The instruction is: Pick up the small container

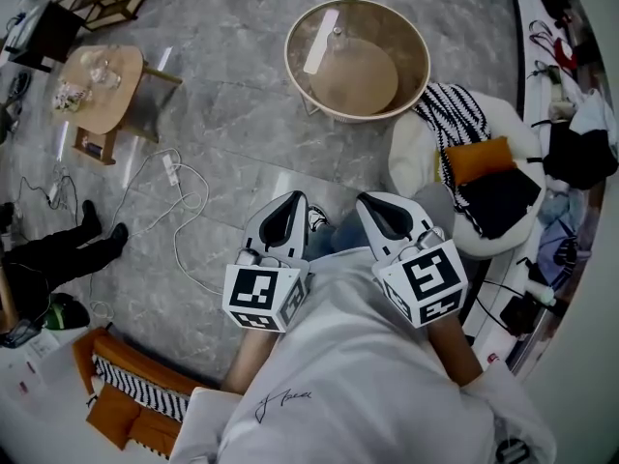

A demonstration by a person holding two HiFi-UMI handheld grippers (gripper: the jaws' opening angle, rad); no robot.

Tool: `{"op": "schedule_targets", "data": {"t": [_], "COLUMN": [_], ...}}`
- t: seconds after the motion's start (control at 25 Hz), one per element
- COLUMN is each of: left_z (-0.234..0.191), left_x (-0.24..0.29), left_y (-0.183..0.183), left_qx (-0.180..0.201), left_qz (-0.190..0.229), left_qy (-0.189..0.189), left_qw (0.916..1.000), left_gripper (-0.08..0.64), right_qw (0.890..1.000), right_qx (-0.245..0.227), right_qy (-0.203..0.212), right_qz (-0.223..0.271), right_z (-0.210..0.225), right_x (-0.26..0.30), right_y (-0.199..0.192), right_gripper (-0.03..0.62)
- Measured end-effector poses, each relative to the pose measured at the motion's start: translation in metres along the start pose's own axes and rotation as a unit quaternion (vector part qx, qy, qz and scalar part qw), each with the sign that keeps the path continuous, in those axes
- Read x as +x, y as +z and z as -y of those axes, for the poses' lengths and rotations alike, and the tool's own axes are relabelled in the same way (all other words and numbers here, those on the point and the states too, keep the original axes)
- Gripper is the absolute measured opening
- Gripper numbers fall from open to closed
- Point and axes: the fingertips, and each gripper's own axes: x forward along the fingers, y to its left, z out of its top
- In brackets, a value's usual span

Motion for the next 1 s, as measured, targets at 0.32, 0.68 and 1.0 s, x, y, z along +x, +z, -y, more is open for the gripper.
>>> {"op": "schedule_targets", "data": {"t": [0.32, 0.68, 1.0], "left_z": [0.002, 0.008, 0.010], "left_x": [0.029, 0.098, 0.180], "left_y": [0.004, 0.034, 0.089], "left_qx": [0.017, 0.047, 0.108], "left_qz": [-0.026, -0.045, -0.054], "left_qy": [-0.026, -0.043, -0.050], "left_qw": [0.9992, 0.9969, 0.9914], "left_gripper": [0.009, 0.009, 0.009], "right_qw": [0.998, 0.999, 0.999], "right_qx": [0.014, 0.031, 0.039], "right_qy": [-0.044, 0.000, 0.032], "right_qz": [-0.038, -0.010, -0.003], "right_z": [0.031, 0.083, 0.148], "right_x": [0.015, 0.044, 0.083], "right_y": [-0.008, 0.024, 0.068], "right_gripper": [0.014, 0.012, 0.012]}}
